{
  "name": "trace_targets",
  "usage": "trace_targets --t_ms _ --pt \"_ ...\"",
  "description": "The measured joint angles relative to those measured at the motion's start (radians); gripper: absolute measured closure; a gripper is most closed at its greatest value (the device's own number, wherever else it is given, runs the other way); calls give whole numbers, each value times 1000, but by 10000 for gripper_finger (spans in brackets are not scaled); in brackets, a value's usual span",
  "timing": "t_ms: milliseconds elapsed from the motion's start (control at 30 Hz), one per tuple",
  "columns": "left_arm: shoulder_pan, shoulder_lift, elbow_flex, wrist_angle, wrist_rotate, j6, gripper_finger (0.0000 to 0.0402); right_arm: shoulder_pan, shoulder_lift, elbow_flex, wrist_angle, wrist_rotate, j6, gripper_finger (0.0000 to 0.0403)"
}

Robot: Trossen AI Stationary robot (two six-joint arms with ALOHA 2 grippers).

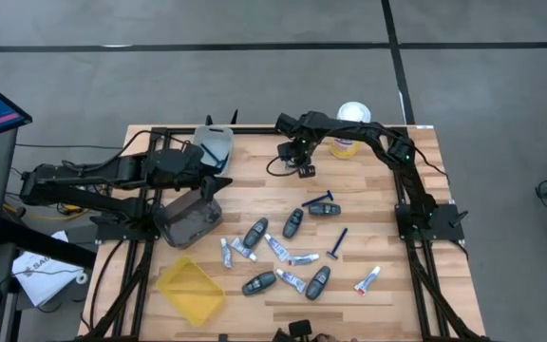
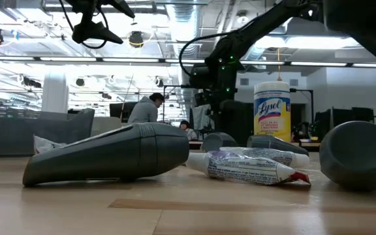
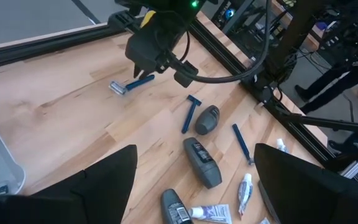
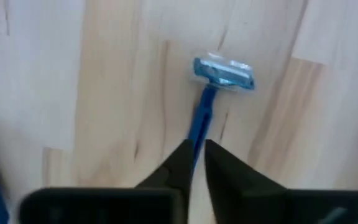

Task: Pick & Place Travel size toiletries
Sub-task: Put the razor into the gray bin put the razor into the gray bin

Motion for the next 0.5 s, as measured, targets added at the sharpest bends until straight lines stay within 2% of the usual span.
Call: trace_targets --t_ms 200,300,400,500 --pt "-4 0 0 0 1 -2 82 -13 0 -13 37 5 41 238" --pt "-4 0 0 0 1 -2 82 -23 7 -13 62 12 98 190" --pt "-4 0 0 1 0 -2 82 -25 18 -16 55 12 141 177" --pt "-4 0 0 0 1 -2 82 -10 35 -34 63 9 147 189"
